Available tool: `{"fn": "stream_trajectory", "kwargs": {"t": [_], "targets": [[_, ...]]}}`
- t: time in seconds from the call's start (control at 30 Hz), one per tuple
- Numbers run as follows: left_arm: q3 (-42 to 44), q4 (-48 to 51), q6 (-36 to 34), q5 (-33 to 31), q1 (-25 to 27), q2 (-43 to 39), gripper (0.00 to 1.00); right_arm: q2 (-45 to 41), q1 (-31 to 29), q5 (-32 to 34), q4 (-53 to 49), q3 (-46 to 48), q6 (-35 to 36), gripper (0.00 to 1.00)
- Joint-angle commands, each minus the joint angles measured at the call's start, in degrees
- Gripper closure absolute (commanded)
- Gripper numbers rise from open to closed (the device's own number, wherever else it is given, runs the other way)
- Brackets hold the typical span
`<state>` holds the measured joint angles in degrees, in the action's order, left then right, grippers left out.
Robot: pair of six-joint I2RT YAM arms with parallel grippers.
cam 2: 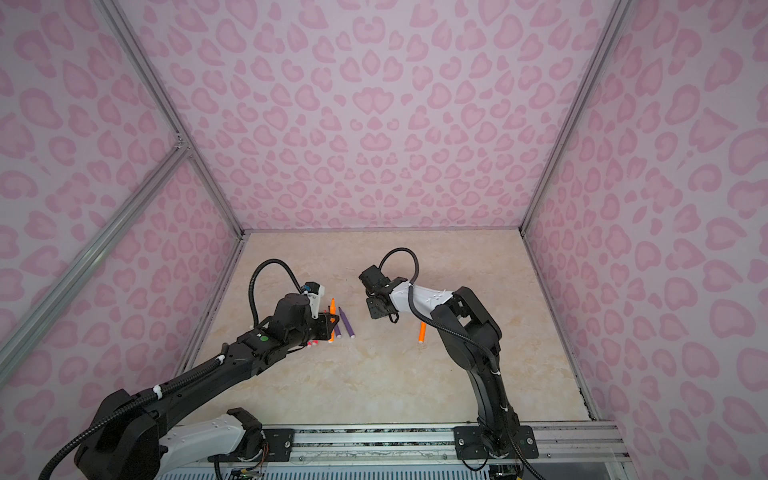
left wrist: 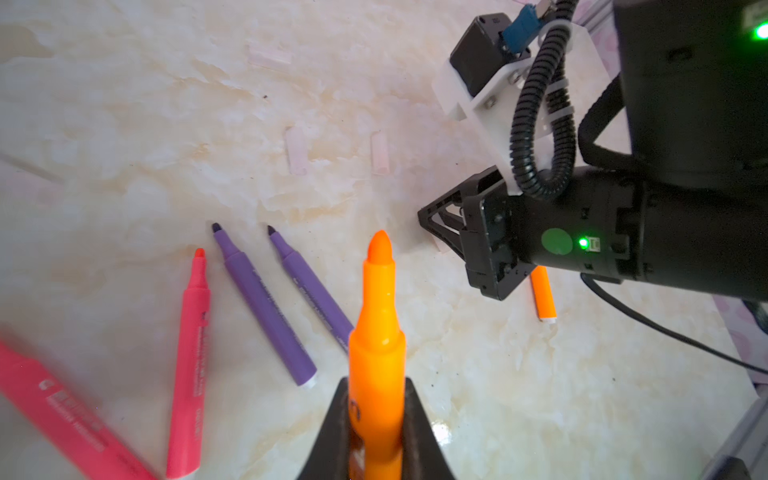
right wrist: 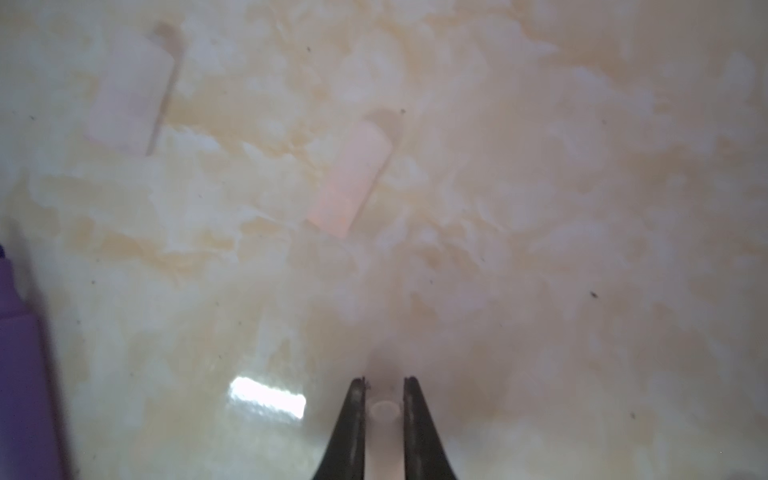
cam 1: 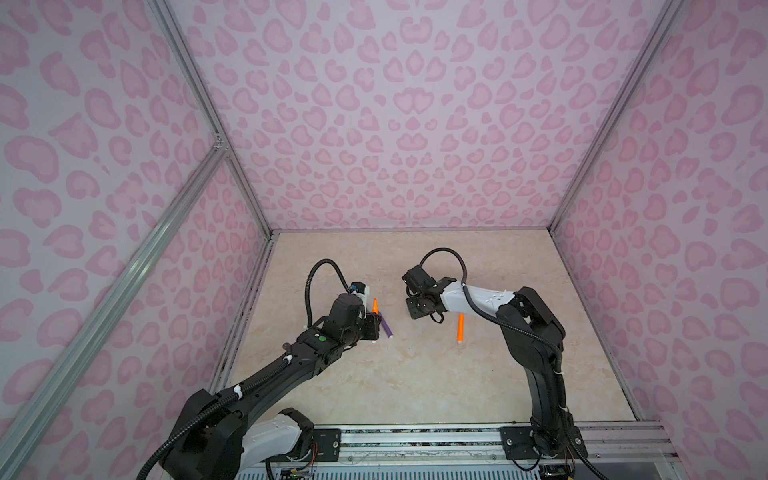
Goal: Insert the pens into the pen caps
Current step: 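Lift the cap with the right gripper toward the marker tip in the left gripper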
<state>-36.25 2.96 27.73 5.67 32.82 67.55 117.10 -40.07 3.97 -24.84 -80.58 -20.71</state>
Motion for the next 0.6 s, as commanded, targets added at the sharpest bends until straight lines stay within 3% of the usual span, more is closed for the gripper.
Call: {"fn": "stream_trajectory", "kwargs": {"t": [0.0, 0.17, 0.3, 0.57], "targets": [[-1.67, -4.62, -2.97, 8.39, 2.61, 1.36, 0.96, -8.50, 1.75, -3.56, 8.84, 8.17, -6.02, 0.92], [-4.45, -4.36, -7.36, 8.47, 11.09, 3.50, 0.96, -24.69, 6.13, -9.84, 22.61, 23.57, -14.75, 0.94], [-5.58, -5.33, -8.93, 12.69, 14.14, 5.15, 0.97, -35.92, 7.96, -14.18, 33.44, 34.54, -20.67, 1.00], [-7.62, -4.90, -10.36, 15.43, 17.23, 8.32, 0.96, -53.64, 5.32, -10.64, 46.96, 49.10, -29.74, 1.00]]}}
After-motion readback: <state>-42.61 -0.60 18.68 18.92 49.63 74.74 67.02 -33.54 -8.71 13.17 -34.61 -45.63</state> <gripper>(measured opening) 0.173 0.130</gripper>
